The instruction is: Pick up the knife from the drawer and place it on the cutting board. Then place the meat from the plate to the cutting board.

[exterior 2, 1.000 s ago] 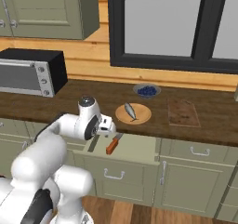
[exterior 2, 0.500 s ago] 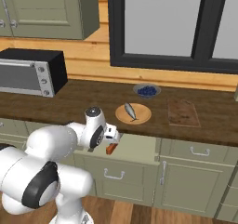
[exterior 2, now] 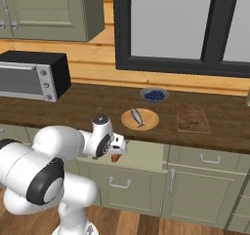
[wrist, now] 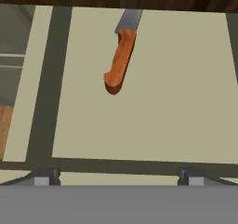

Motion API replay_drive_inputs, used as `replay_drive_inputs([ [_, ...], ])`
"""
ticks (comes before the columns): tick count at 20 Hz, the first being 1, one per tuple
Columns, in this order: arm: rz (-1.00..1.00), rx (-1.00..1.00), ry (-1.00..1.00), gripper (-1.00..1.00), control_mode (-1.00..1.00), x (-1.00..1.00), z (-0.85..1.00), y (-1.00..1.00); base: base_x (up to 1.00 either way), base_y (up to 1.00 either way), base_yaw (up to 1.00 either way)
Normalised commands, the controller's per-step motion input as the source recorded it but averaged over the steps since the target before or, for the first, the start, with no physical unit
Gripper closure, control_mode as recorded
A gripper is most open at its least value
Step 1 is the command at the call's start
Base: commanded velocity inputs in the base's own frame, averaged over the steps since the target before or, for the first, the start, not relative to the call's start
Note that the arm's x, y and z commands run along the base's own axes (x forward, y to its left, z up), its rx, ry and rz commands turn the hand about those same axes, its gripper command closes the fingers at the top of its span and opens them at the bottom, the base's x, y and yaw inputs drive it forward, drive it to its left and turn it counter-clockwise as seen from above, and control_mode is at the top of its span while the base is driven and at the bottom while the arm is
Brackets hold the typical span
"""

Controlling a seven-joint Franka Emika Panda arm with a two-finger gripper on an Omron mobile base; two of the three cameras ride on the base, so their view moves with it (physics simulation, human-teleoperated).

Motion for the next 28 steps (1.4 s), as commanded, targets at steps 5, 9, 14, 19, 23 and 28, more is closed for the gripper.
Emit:
replay_drive_inputs([
  [5, 0.00, 0.00, 0.10, -1.00, -1.00, -0.29, -0.38, 0.00, 0.00, 0.00, 0.00],
  [9, 0.00, 0.00, 0.00, -1.00, -1.00, -0.31, -0.39, 0.00, 0.00, 0.00, 0.00],
  [14, 0.00, 0.00, 0.13, -1.00, -1.00, -0.80, 0.00, -0.01, 0.00, 0.00, 0.00],
  [19, 0.00, 0.00, 0.16, -1.00, -1.00, -0.98, 0.00, 0.00, 0.00, 0.00, 0.00],
  [23, 0.00, 0.00, -0.01, -1.00, -1.00, -0.43, 0.24, 0.04, 0.00, 0.00, 0.00],
  [28, 0.00, 0.00, -0.24, -1.00, -1.00, 0.85, 0.73, 0.02, 0.00, 0.00, 0.00],
])
